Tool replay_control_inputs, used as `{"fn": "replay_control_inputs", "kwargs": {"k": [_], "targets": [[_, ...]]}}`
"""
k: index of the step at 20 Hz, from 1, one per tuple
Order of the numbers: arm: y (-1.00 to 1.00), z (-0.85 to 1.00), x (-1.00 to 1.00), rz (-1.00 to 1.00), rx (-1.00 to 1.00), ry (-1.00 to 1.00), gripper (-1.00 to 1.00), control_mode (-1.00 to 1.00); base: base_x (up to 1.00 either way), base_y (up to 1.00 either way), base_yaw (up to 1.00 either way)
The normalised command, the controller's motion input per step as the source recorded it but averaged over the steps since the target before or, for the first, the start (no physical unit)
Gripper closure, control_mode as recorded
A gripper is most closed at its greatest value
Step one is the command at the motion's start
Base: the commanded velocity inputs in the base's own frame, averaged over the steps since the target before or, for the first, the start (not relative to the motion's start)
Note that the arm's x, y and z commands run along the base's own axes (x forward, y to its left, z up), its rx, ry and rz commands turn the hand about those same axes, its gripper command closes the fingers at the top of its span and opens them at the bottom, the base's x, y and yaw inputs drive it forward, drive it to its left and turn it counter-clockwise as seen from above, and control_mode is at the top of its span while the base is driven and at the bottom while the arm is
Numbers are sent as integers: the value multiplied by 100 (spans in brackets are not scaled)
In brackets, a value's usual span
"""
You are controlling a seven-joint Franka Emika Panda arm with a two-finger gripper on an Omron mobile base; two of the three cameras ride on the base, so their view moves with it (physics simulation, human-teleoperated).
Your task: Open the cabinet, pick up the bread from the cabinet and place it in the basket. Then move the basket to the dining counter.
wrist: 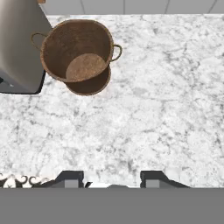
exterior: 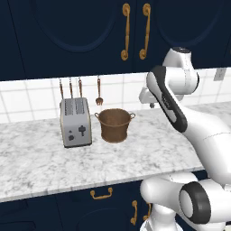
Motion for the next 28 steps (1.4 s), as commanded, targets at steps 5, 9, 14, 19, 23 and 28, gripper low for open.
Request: {"fn": "replay_control_inputs", "kwargs": {"k": [5, 9, 14, 19, 23, 28], "targets": [[-1, 0, -1, 1, 2, -5, -100, -100, 0, 0, 0], [17, 40, 0, -1, 0, -21, -100, -100, 0, 0, 0], [31, 92, -3, -1, 0, -24, -100, -100, 0, 0, 0], [0, 100, 0, -3, 0, -27, -100, -100, 0, 0, 0], [0, 100, 3, -11, -6, -14, -100, -100, 0, 0, 0], [0, 100, 23, -11, -4, -9, -100, -100, 0, 0, 0]]}}
